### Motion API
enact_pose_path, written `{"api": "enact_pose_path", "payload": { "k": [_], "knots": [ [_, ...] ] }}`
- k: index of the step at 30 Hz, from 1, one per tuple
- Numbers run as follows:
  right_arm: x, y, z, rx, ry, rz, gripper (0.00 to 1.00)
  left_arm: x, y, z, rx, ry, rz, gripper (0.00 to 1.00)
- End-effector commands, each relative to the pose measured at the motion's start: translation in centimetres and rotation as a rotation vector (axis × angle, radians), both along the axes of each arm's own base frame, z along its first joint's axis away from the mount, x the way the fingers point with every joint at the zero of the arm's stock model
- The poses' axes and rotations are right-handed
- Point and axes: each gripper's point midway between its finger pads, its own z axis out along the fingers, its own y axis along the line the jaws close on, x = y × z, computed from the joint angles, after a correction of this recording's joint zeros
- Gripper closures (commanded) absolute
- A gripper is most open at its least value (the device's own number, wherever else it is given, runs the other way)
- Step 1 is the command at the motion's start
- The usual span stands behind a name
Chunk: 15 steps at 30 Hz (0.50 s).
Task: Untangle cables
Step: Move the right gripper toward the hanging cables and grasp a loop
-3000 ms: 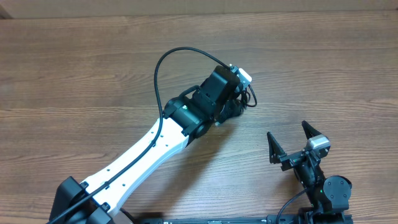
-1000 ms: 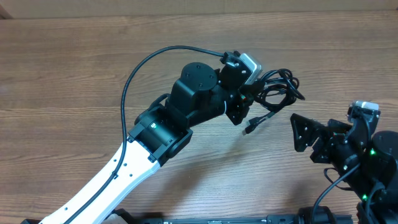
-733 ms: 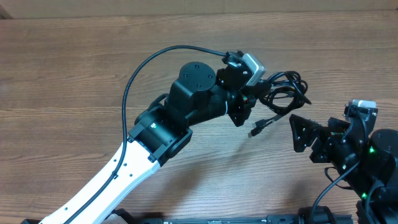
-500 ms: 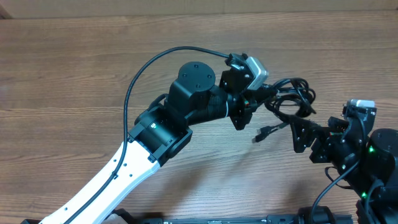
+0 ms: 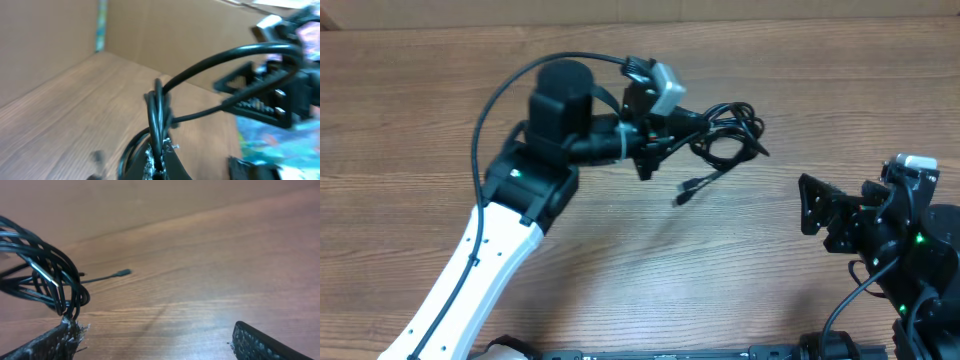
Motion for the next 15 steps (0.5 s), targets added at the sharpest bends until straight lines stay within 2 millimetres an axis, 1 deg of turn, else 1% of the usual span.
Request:
{"api": "enact_pose_path", "payload": {
  "k": [1,3,4,7,8,10,12,15],
  "knots": [
    [-0.2,2.9,2.5,-0.033,-0.108,0.215,0.04,-4.4,0.1,2.8,-0.075,-0.074,-0.231,0.96],
    [-0.3,3.8,3.0,-0.045,-0.140,0.278,0.04,-4.9,0.1,2.9,-0.082,-0.077,-0.261,0.96],
    [-0.2,3.8,3.1,-0.060,-0.151,0.290,0.04,-5.3,0.1,3.0,-0.089,-0.088,-0.287,0.96],
    [0.0,3.9,3.0,-0.087,-0.153,0.310,0.05,-5.6,0.1,3.2,-0.096,-0.096,-0.305,0.96],
    [0.0,4.3,2.9,-0.101,-0.156,0.346,0.06,-5.7,0.1,3.3,-0.098,-0.097,-0.308,0.96],
    [-0.4,5.6,2.7,-0.116,-0.168,0.444,0.09,-5.6,0.1,3.3,-0.098,-0.098,-0.308,0.96],
    [-1.2,7.9,2.7,-0.118,-0.200,0.624,0.11,-5.6,0.1,3.4,-0.101,-0.108,-0.308,0.96],
    [-1.8,9.3,2.8,-0.094,-0.220,0.741,0.12,-5.7,0.1,3.5,-0.103,-0.108,-0.313,0.96]
  ]
}}
